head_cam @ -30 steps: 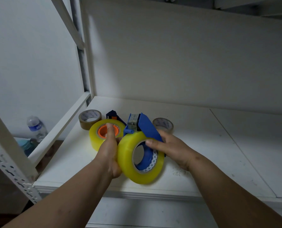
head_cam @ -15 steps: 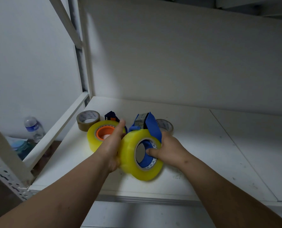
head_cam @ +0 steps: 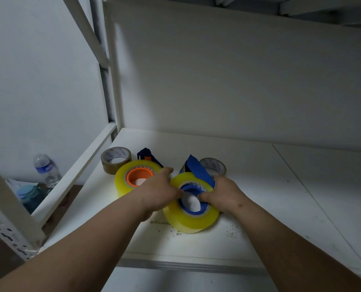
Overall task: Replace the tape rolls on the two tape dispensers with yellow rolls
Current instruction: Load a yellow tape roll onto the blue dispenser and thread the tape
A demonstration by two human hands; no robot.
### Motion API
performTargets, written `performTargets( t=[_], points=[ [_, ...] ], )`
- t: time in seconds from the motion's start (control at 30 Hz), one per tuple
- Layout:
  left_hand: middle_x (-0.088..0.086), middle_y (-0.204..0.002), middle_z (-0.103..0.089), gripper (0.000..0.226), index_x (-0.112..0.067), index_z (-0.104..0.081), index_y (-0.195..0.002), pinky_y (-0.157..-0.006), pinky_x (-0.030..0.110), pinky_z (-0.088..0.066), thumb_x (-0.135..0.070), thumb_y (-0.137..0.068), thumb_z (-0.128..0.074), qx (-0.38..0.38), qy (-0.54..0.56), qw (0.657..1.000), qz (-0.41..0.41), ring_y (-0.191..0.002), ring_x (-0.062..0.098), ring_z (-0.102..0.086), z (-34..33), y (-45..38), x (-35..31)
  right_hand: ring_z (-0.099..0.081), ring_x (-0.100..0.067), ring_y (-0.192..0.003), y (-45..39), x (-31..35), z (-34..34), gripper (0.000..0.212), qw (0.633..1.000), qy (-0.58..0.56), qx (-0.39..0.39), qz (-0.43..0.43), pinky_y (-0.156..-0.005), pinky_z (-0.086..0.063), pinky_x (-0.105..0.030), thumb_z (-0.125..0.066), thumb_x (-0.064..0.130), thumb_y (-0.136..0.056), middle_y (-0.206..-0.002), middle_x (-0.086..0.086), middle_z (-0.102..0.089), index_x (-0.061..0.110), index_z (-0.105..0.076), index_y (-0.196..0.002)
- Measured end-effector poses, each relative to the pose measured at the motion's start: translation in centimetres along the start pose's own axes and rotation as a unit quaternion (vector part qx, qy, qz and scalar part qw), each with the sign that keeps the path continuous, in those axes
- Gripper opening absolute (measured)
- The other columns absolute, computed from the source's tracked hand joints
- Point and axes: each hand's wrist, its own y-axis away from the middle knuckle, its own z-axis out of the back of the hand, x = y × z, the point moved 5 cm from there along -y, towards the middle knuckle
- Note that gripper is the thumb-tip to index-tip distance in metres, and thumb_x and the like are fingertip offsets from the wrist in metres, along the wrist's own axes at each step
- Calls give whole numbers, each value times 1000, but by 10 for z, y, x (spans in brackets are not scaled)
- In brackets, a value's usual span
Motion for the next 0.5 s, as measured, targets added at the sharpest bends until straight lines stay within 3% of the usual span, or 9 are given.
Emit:
performTargets(
  t=[0.07, 0.13, 0.23, 0.3, 0.37, 0.5],
  points=[
    [8, -140, -47, 75, -25, -27, -153, -90, 42, -54, -16, -90, -66, 21, -34, 999, -2, -105, 24, -58, -2, -1, -1, -63, -18, -75, -4, -4, -1, 30, 999, 30, -5, -12, -68, -54, -35, -71, 36, -67, -86, -3, -67, 17, -61, -88],
    [6, -131, -51, 72, -24, -32, -151, -84, 36, -55, -19, -88, -68, 41, -92, 995, -16, -100, 21, -61, -7, -1, -1, -62, -19, -74, -8, -5, -1, 32, 998, 54, -10, -16, -66, -53, -34, -70, 39, -66, -85, -4, -66, 17, -61, -88],
    [7, -138, -52, 73, -19, -43, -144, -88, 27, -46, -21, -79, -76, 59, -222, 971, -67, -118, 19, -51, -18, -4, 2, -60, -17, -71, -13, -4, -2, 32, 997, 74, -15, -18, -58, -48, -29, -69, 40, -67, -82, -2, -63, 17, -60, -87],
    [6, -148, -43, 79, -21, -41, -145, -108, 31, -39, -26, -75, -78, 72, -277, 954, -88, -143, 23, -30, -26, -8, 7, -56, -16, -67, -17, -4, -1, 32, 996, 78, -24, -23, -53, -43, -26, -69, 41, -69, -77, 1, -58, 18, -56, -87],
    [5, -156, -34, 76, -22, -42, -145, -119, 33, -26, -29, -78, -75, 69, -310, 941, -115, -152, 24, -11, -32, -12, 10, -54, -16, -65, -22, -6, 1, 31, 996, 77, -34, -28, -52, -41, -26, -67, 41, -72, -76, 0, -56, 18, -54, -88],
    [7, -162, -24, 66, -32, -46, -145, -117, 37, -31, -31, -83, -68, 28, -378, 916, -127, -147, 26, -23, -37, -21, 11, -56, -20, -70, -31, -10, 3, 29, 996, 74, -48, -29, -56, -42, -26, -66, 40, -77, -82, -3, -58, 17, -54, -93]
  ],
)
